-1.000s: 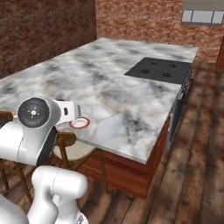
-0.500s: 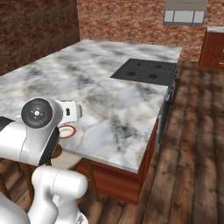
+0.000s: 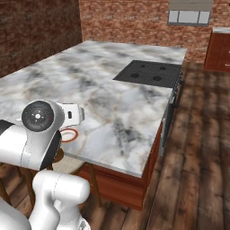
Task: Pick the cup of tea, navigate to the dining table, and place it on the saucer.
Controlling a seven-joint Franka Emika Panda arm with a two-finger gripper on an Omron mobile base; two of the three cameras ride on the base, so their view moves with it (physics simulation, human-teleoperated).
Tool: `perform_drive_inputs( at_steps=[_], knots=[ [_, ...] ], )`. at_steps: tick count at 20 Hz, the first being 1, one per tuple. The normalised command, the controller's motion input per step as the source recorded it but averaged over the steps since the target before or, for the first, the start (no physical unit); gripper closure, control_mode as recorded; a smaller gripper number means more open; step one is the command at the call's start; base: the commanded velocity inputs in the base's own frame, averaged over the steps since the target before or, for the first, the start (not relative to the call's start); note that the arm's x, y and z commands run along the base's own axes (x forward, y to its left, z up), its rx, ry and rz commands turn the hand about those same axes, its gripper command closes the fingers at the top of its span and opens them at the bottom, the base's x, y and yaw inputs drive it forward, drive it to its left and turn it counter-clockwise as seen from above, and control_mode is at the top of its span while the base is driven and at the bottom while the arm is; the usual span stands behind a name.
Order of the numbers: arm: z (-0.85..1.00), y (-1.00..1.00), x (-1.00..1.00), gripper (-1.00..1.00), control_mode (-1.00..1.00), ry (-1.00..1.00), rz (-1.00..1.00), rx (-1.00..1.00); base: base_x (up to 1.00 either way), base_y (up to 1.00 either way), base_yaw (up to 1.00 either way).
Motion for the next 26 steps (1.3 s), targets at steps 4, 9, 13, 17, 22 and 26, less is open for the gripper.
perform_drive_inputs(
  at_steps=[4,9,13,17,22,26],
  knots=[
    [0.0,0.0,0.0,1.0,1.0,0.0,0.0,0.0,0.0,0.0,0.0],
    [0.0,0.0,0.0,1.0,1.0,0.0,0.0,0.0,0.0,0.0,0.0],
    [0.0,0.0,0.08,1.0,-1.0,0.0,0.02,0.0,0.0,0.0,0.0],
    [0.0,0.06,0.56,1.0,-1.0,0.01,0.25,0.0,0.0,0.0,0.0],
    [-0.03,0.12,0.95,1.0,-1.0,0.07,0.38,0.0,0.0,0.0,0.0],
    [0.0,0.04,1.0,1.0,-1.0,0.03,0.4,0.04,0.0,0.0,0.0]
  ],
)
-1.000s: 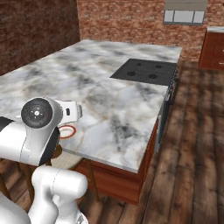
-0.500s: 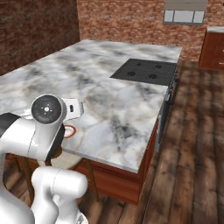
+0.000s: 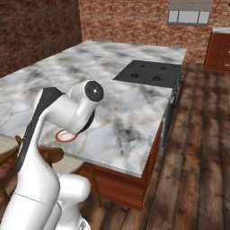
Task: Pick the cup of tea, navigate to the dining table, and place it on the saucer.
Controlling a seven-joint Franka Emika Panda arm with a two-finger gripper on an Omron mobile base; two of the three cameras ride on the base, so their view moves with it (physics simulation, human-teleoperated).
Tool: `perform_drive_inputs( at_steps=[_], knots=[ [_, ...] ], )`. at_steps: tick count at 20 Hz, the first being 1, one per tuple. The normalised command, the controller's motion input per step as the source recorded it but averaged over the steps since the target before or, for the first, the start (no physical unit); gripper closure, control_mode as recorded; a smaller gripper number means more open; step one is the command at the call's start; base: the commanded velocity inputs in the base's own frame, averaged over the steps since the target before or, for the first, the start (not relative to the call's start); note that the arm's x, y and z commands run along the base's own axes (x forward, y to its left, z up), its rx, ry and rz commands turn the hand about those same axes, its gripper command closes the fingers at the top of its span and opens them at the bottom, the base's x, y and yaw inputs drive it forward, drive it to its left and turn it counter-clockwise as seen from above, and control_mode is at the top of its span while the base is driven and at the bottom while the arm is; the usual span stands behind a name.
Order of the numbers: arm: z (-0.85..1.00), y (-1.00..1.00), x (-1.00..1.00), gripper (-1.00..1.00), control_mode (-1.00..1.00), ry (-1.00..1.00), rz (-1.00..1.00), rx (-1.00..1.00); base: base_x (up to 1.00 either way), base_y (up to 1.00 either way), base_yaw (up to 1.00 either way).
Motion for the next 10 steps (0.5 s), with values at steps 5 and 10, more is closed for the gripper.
perform_drive_inputs(
  at_steps=[5,10],
  knots=[
    [-0.01,0.02,0.9,1.0,-1.0,-0.01,0.39,0.17,0.0,0.0,0.0],
    [-0.35,0.0,0.56,1.0,-1.0,-0.05,0.34,0.29,0.0,0.0,0.0]
  ],
)
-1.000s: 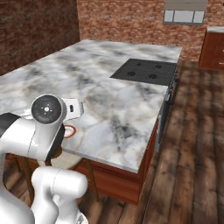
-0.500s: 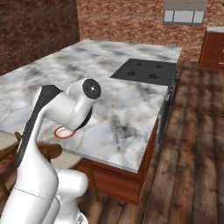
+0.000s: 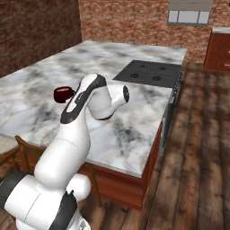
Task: Pick the cup of tea, navigate to the dining table, and place it on the saucer.
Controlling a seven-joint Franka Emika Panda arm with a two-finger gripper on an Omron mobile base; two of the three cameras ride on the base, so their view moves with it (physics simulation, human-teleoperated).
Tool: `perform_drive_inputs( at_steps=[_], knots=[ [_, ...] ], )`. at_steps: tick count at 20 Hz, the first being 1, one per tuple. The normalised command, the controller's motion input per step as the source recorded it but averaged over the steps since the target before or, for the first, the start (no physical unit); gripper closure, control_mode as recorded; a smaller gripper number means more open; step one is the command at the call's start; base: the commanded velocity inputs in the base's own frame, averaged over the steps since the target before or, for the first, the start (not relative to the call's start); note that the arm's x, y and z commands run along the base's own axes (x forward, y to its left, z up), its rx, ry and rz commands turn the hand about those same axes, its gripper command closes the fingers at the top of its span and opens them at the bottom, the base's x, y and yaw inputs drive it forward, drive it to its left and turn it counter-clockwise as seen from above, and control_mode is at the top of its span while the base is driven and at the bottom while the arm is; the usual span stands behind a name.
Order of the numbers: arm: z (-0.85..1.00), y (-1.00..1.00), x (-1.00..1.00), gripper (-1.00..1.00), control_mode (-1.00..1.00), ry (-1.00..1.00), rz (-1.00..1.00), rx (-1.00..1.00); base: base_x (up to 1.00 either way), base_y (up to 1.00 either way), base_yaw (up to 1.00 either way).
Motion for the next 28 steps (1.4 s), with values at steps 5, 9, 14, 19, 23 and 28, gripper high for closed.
perform_drive_inputs(
  at_steps=[5,9,14,19,23,28],
  knots=[
    [-0.22,0.0,0.28,1.0,-1.0,-0.02,0.12,0.1,0.0,0.0,0.0],
    [-0.04,0.02,-0.02,1.0,-1.0,-0.07,0.04,0.0,0.0,0.0,0.0],
    [-0.25,0.35,-0.08,1.0,-1.0,0.0,0.06,-0.07,0.0,0.0,0.0],
    [-0.46,0.43,-0.02,1.0,-1.0,0.0,0.01,-0.1,0.0,0.0,0.0],
    [-0.5,0.18,0.0,1.0,-1.0,0.0,0.0,-0.03,0.0,0.0,0.0],
    [-0.62,0.0,0.0,1.0,-1.0,0.0,-0.01,0.0,0.0,0.0,0.0]
  ],
)
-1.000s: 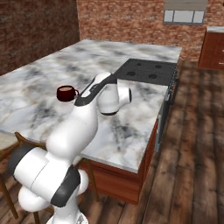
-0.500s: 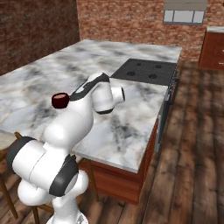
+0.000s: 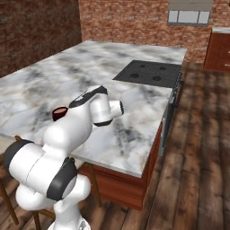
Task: Pick the cup of tea, navigate to the dining table, and place it on the saucer.
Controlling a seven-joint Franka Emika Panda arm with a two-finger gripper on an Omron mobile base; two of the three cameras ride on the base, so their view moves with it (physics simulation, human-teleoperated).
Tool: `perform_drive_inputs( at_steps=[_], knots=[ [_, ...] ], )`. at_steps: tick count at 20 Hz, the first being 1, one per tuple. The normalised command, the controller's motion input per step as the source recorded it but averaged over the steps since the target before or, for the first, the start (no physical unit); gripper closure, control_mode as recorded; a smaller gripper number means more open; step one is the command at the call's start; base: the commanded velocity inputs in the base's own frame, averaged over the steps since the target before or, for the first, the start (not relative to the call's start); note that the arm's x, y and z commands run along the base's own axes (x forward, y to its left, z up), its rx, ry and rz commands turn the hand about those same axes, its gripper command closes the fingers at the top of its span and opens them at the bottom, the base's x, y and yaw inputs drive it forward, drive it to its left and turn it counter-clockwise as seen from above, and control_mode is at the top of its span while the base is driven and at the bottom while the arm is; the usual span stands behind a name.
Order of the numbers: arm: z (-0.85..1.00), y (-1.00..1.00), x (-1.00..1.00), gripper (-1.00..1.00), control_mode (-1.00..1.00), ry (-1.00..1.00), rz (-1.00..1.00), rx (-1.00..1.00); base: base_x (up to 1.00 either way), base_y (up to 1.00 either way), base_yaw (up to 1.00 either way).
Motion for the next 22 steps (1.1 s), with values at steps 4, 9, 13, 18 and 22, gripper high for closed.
perform_drive_inputs(
  at_steps=[4,9,13,18,22],
  knots=[
    [-0.64,0.07,0.0,1.0,-1.0,0.0,-0.01,0.0,0.0,0.0,0.0],
    [-0.47,0.15,0.13,1.0,-1.0,0.0,0.0,0.0,0.0,0.0,0.0],
    [-0.06,0.1,0.11,1.0,-1.0,0.0,0.0,0.0,0.0,0.0,0.0],
    [-0.02,0.0,0.0,1.0,-1.0,0.0,0.0,0.0,0.0,0.0,0.0],
    [-0.03,0.03,0.0,1.0,-1.0,0.01,0.0,0.0,0.0,0.0,0.0]
  ],
)
